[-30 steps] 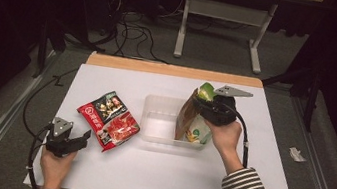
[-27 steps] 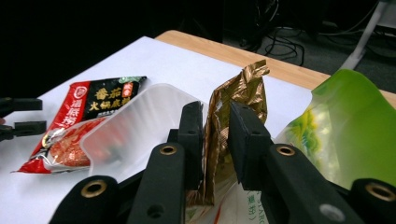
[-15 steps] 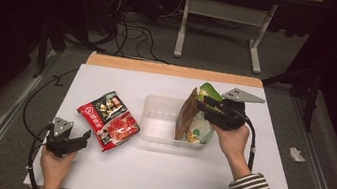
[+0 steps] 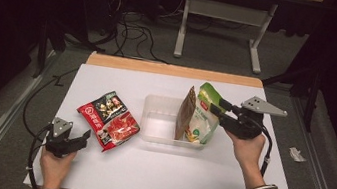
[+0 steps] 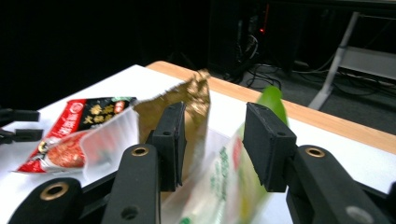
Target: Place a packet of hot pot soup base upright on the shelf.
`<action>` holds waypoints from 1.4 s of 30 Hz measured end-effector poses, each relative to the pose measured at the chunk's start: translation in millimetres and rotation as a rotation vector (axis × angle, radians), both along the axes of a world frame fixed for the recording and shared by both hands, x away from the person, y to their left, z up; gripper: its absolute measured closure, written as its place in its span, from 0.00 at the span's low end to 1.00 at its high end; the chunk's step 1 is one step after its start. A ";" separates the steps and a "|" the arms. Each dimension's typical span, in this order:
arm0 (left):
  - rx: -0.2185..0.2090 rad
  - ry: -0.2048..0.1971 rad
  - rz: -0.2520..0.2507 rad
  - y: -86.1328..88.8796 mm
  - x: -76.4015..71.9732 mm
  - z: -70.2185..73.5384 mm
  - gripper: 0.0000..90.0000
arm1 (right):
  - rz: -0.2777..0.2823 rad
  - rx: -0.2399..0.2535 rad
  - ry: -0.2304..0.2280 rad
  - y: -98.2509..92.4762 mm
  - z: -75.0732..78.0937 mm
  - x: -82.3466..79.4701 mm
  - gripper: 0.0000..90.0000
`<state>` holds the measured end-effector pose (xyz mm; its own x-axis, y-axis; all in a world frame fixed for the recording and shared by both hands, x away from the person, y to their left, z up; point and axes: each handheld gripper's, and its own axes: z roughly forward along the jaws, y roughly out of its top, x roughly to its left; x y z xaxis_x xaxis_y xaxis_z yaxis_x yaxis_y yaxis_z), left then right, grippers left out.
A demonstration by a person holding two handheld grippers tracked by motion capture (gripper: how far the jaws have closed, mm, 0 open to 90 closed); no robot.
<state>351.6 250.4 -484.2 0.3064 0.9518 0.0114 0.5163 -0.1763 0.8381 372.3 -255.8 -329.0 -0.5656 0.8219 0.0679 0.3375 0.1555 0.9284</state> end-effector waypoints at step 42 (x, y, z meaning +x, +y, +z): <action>-0.054 0.042 -0.008 5.0 3.5 0.8 0.38 | -0.150 0.034 0.012 -73.6 -81.4 -40.7 0.54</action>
<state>355.1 255.4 -483.5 0.3132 0.9482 -0.0531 0.5496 -0.1354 0.8244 331.7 -329.4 -410.5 -0.4358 0.8941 0.1030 0.3655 0.0712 0.9281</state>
